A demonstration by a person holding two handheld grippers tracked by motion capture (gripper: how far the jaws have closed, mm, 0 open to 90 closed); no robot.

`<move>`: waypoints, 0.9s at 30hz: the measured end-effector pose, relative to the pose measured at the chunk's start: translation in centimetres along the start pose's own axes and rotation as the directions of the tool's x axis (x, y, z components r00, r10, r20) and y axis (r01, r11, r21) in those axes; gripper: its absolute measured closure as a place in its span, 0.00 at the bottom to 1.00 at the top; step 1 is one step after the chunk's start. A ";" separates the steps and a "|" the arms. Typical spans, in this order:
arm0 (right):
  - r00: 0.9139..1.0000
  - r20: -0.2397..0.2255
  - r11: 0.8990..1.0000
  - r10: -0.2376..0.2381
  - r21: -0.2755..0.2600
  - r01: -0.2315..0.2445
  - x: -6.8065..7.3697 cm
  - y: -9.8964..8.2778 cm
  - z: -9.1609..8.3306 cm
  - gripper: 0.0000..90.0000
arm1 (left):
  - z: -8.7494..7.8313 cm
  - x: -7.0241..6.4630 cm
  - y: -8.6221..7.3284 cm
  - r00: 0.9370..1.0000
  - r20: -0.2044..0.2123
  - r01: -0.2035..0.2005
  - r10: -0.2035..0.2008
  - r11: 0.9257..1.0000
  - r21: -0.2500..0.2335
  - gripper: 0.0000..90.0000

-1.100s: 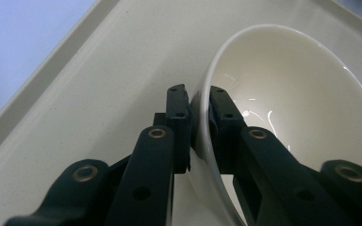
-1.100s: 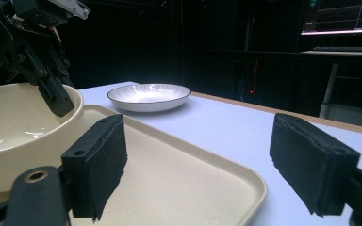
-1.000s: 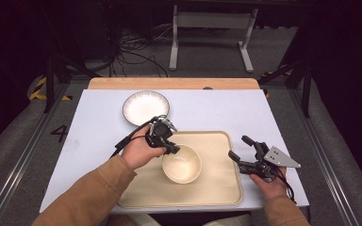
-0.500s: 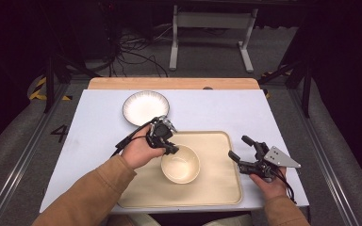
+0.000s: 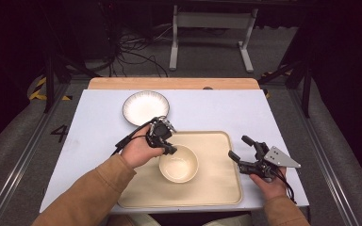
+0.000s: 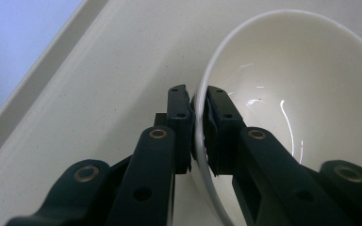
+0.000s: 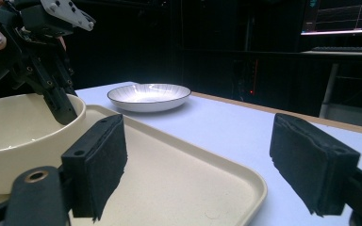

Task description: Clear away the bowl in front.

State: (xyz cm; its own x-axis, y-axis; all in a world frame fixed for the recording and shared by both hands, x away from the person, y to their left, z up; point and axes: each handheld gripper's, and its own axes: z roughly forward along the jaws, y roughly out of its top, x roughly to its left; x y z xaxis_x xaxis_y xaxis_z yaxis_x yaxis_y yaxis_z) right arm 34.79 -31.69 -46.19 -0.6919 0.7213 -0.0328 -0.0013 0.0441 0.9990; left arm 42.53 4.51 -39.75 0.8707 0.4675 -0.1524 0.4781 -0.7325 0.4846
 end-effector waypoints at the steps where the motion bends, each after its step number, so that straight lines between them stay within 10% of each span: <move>1: 1.000 -0.001 1.000 0.000 -0.001 0.000 0.0 0.0 0.0 0.22 | 0.1 0.1 0.0 1.000 -0.001 -0.006 0.006 1.000 0.004 0.90; 13: 1.000 0.000 1.000 0.002 0.001 -0.002 0.0 0.0 0.0 0.22 | 0.3 0.4 -0.3 1.000 -0.003 0.017 -0.017 1.000 -0.024 0.82; 27: 1.000 -0.009 1.000 0.010 0.008 -0.010 -0.1 0.0 0.1 0.19 | -2.0 -0.1 -1.5 0.997 -0.076 -0.023 0.008 0.979 -0.204 0.34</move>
State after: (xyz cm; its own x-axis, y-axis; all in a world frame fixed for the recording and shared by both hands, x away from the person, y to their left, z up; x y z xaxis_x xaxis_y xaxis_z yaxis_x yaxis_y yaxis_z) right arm 34.94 -31.70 -46.16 -0.6983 0.7154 -0.0225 0.0116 0.0427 0.9990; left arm 41.49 6.58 -38.78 0.8633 0.4979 -0.0829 0.4242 -0.6268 0.6536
